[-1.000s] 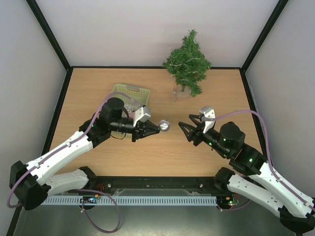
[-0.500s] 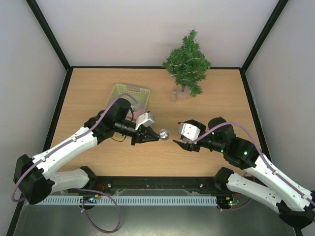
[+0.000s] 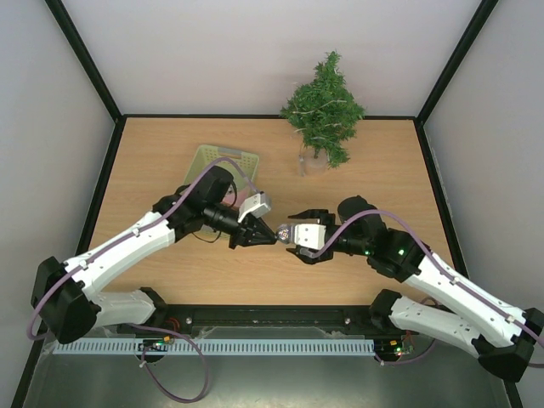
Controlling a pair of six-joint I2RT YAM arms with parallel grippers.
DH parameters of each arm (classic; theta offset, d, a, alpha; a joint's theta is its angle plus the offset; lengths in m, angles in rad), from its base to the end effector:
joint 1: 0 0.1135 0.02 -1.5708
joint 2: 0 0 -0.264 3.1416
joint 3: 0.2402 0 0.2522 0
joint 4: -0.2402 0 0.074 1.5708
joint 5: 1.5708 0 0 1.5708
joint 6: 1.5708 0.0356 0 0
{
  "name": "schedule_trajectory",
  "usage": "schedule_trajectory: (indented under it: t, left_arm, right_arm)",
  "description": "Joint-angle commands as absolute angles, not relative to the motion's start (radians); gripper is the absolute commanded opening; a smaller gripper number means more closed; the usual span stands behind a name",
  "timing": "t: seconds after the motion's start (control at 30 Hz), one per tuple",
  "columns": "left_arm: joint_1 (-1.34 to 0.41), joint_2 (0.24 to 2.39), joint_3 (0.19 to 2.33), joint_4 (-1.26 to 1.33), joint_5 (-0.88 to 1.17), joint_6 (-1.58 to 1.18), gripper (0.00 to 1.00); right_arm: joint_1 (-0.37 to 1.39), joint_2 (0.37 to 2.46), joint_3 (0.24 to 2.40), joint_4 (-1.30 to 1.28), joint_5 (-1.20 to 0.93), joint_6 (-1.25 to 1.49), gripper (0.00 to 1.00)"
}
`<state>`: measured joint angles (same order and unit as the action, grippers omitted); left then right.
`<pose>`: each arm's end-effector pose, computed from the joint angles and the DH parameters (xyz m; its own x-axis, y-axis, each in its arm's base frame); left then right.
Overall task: Decorate the small christmas tree
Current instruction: Hang the decoration item on the Christmas tree.
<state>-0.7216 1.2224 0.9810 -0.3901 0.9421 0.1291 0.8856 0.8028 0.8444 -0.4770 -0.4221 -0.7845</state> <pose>0.1752 -0.1925 0.3053 -0.3264 0.3881 -0.8619 0.9283 -0.0400 -0.3696 0.0997 0.1450 0.3286 0.4762 -0.4358 -0.7638 -0.8548 -0.0257 -0.5183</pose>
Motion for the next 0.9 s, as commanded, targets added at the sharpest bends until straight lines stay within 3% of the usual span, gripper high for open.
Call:
schedule_trajectory:
  t: [0.0,0.43,0.67,0.87]
  left_arm:
    - [-0.718,1.239,1.011,-0.419,0.979,0.144,0.04]
    - [-0.718,1.279,1.030,-0.451,1.019,0.164,0.04]
    - [-0.718,1.302,1.024,-0.456,1.022,0.159,0.04]
    - [-0.718,1.275,1.036,-0.409,1.007,0.101,0.16]
  right_arm:
    - [0.911,0.836,0.878,-0.449,-0.399,-0.867,0.74]
    - [0.939,0.835,0.854,-0.442,-0.383,-0.886,0.65]
    - [0.940,0.811,0.816,-0.415,-0.393,-0.861,0.51]
    - [0.940,0.775,0.765,-0.352,-0.365,-0.806,0.46]
